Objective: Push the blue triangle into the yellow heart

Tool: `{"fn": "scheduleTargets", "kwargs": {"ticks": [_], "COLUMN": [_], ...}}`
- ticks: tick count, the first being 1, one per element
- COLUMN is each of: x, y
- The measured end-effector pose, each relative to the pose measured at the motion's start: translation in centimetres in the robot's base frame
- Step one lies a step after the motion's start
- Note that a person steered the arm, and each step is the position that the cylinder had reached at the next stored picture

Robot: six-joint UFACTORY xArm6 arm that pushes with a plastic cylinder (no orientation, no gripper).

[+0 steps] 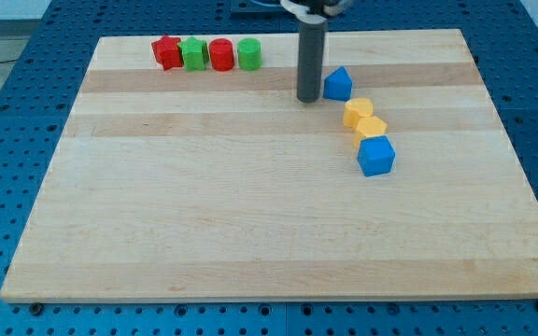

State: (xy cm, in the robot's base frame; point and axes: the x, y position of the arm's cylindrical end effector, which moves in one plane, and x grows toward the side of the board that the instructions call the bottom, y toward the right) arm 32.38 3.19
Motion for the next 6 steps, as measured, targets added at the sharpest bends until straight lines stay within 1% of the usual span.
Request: {"fn": "scheduleTargets", "kwargs": {"ticks": [1, 2, 3, 5, 6], "x": [-3.5, -6.0, -5.4, -1.0, 0.1], "y": [0.9, 3.8, 4.4, 4.4, 4.4]}}
